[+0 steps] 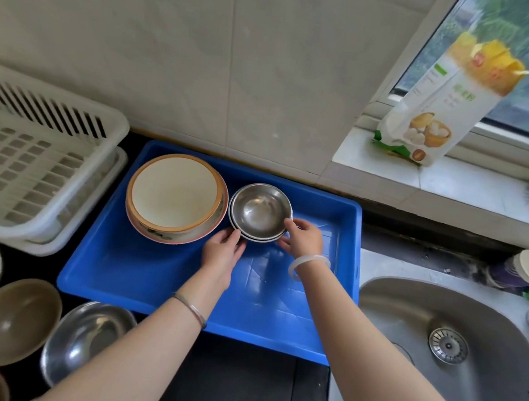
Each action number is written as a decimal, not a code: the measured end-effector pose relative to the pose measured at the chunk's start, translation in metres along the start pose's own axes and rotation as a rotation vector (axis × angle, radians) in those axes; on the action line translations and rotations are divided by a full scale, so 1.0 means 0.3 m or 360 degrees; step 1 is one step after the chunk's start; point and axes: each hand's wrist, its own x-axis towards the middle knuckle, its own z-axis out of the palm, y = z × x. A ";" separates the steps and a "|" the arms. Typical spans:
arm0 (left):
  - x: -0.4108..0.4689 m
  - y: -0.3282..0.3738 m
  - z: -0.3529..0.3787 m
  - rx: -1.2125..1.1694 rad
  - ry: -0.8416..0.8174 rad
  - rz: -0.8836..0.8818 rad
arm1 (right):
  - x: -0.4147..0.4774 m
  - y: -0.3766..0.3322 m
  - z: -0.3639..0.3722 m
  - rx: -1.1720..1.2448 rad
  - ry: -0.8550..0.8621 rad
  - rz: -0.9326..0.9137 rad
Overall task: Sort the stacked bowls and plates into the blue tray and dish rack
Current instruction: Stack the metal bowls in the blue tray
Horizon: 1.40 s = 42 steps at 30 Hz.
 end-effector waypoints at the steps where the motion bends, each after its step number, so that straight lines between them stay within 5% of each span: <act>1: 0.002 0.001 0.003 -0.0003 0.0007 0.0011 | 0.003 0.001 0.005 0.0007 -0.0003 -0.0002; 15: 0.004 0.009 0.013 0.0058 0.0080 0.0062 | -0.016 0.012 0.014 -0.0008 -0.0043 -0.0056; 22: -0.109 0.046 -0.083 0.0499 -0.0047 0.0175 | -0.157 -0.018 -0.033 -0.0356 0.0015 -0.0325; 26: -0.242 0.087 -0.207 0.0906 -0.0017 0.0403 | -0.328 0.008 -0.026 -0.0434 -0.0170 -0.0480; 35: -0.592 0.041 -0.647 0.1367 0.0420 0.0609 | -0.656 0.289 0.130 -0.0849 -0.0704 -0.0359; 42: -0.737 -0.072 -0.880 0.1523 0.0964 0.0682 | -0.697 0.439 0.265 -0.1249 -0.0700 -0.0291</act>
